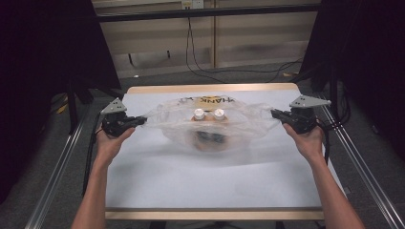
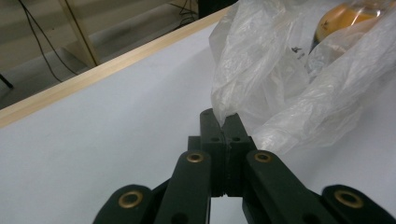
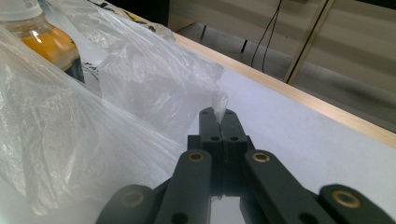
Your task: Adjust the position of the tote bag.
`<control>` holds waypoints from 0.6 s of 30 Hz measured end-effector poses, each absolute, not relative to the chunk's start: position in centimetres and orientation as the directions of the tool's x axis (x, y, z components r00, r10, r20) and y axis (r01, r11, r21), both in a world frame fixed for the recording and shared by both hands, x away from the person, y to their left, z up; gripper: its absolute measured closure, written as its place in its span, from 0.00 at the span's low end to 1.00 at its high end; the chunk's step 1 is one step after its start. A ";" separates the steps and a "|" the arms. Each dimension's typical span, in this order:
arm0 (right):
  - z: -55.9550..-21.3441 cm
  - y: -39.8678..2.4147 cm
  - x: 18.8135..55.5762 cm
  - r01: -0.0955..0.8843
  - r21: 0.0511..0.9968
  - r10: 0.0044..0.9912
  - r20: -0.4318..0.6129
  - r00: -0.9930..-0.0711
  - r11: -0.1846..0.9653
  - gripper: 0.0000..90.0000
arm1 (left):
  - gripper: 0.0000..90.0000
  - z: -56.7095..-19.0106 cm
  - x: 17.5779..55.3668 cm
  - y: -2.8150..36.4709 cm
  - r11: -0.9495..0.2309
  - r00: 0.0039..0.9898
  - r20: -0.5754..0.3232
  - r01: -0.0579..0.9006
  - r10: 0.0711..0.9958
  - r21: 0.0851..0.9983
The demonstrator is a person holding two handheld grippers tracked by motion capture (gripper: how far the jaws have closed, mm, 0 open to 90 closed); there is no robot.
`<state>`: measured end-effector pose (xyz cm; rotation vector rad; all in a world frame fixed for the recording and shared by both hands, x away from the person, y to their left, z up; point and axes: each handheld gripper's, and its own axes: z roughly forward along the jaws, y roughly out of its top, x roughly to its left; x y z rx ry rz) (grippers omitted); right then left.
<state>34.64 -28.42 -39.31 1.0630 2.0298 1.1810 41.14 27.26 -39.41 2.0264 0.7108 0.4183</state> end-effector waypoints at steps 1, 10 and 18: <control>-39.3 -28.4 34.7 0.351 0.887 0.845 -0.075 -0.529 0.298 1.00 | 1.00 -39.4 41.2 27.2 -0.416 0.774 0.017 0.322 0.633 0.850; -40.0 -28.2 35.1 0.388 0.864 0.845 -0.075 -0.529 0.320 1.00 | 1.00 -40.3 41.5 26.5 -0.474 0.777 0.040 0.342 0.628 0.811; -41.1 -28.0 35.3 0.430 0.828 0.825 -0.068 -0.561 0.361 1.00 | 1.00 -41.1 41.6 26.2 -0.540 0.788 0.060 0.361 0.612 0.760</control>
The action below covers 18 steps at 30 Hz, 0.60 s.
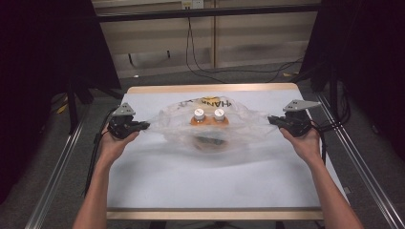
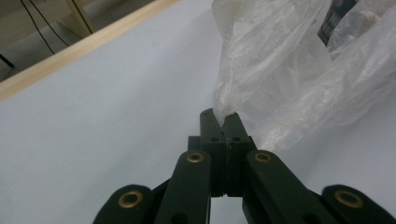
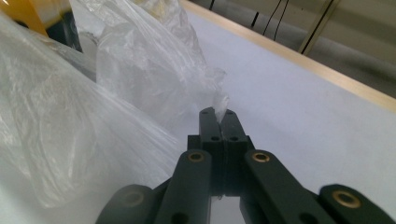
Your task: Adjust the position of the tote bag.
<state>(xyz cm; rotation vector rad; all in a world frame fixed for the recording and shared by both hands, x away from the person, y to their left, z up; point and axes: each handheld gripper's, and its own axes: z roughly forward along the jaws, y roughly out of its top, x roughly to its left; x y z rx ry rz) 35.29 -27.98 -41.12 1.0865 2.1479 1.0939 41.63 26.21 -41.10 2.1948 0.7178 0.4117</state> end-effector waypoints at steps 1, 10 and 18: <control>-41.3 -28.0 35.3 0.438 0.819 0.826 -0.075 -0.558 0.371 1.00 | 1.00 -41.3 41.6 26.1 -0.541 0.784 0.059 0.370 0.619 0.755; -42.2 -28.1 35.7 0.463 0.798 0.822 -0.069 -0.566 0.386 1.00 | 1.00 -42.2 41.9 25.7 -0.590 0.794 0.065 0.391 0.604 0.706; -43.1 -28.1 36.0 0.492 0.774 0.819 -0.058 -0.571 0.398 1.00 | 1.00 -43.1 42.2 25.5 -0.597 0.796 0.046 0.412 0.603 0.688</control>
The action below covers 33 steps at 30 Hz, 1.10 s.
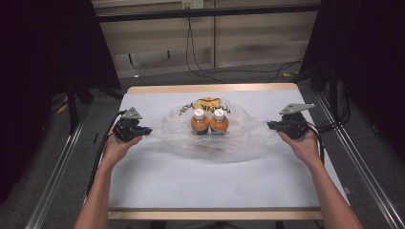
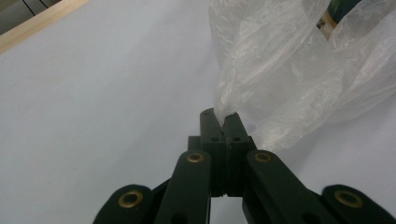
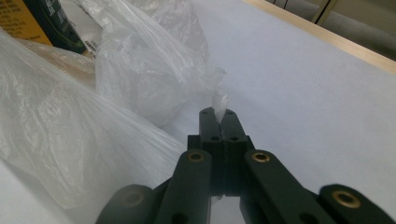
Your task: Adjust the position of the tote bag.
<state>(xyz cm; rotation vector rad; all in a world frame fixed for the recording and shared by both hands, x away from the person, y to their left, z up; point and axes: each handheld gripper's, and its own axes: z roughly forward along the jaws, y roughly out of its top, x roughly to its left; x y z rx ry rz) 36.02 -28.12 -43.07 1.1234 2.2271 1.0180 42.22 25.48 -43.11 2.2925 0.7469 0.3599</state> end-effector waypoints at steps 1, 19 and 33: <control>-43.2 -28.1 36.1 0.492 0.772 0.817 -0.060 -0.574 0.402 1.00 | 1.00 -43.2 42.3 25.5 -0.606 0.799 0.051 0.411 0.600 0.681; -45.5 -27.7 36.7 0.546 0.709 0.806 -0.053 -0.590 0.446 1.00 | 1.00 -45.2 42.6 25.2 -0.639 0.805 0.029 0.449 0.593 0.625; -46.9 -27.2 37.0 0.575 0.665 0.796 -0.049 -0.604 0.477 1.00 | 1.00 -46.6 42.8 25.0 -0.663 0.813 0.011 0.466 0.582 0.586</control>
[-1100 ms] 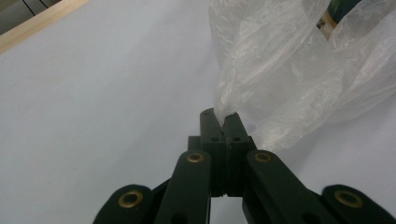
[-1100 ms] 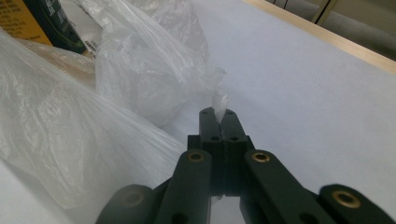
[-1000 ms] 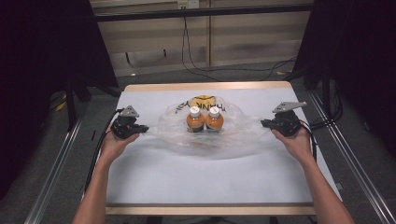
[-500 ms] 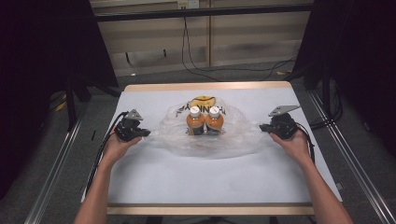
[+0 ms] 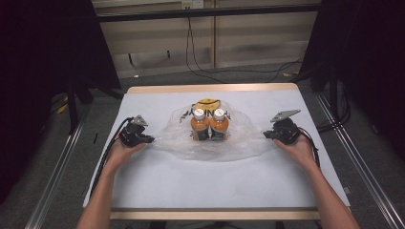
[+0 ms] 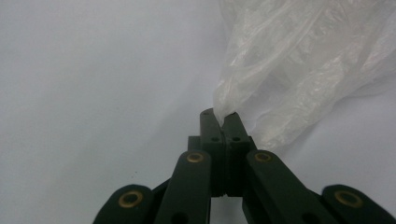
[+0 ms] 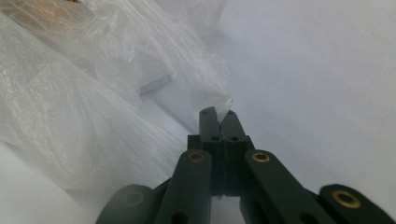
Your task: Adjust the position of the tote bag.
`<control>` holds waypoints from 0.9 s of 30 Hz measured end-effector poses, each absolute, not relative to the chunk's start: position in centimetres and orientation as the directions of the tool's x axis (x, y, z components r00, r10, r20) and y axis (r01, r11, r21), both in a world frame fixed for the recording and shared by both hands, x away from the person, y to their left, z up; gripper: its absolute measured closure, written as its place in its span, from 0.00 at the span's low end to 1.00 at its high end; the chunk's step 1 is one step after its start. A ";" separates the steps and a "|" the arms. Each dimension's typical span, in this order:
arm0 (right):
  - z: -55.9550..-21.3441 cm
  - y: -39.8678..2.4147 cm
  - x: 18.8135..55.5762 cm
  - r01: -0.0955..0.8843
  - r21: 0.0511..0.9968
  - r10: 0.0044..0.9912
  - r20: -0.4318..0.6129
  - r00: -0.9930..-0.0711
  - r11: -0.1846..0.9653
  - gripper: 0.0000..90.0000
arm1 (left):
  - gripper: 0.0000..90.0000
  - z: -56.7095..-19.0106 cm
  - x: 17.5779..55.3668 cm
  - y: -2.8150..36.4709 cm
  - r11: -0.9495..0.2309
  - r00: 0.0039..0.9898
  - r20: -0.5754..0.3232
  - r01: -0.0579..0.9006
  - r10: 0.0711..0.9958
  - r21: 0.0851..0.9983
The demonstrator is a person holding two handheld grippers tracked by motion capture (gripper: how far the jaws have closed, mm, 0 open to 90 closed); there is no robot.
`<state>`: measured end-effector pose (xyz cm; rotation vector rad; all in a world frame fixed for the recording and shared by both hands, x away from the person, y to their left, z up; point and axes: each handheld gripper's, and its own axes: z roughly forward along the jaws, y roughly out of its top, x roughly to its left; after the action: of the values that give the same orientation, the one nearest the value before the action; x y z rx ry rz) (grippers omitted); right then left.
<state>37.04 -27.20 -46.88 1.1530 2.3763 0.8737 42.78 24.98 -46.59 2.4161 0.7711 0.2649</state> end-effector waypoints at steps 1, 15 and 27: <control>-47.0 -27.3 37.1 0.571 0.663 0.791 -0.052 -0.610 0.484 1.00 | 1.00 -46.7 42.8 25.0 -0.662 0.812 0.009 0.469 0.583 0.586; -47.8 -27.1 37.0 0.579 0.656 0.798 -0.059 -0.600 0.484 0.99 | 0.94 -46.8 42.7 25.4 -0.642 0.813 -0.007 0.465 0.583 0.609; -45.4 -27.7 36.1 0.489 0.791 0.801 -0.002 -0.599 0.368 0.39 | 0.48 -43.5 41.8 27.7 -0.491 0.782 -0.037 0.426 0.622 0.760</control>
<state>36.13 -27.72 -45.44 1.1239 2.2462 1.1008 41.83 27.66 -43.46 2.1610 0.7750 0.3094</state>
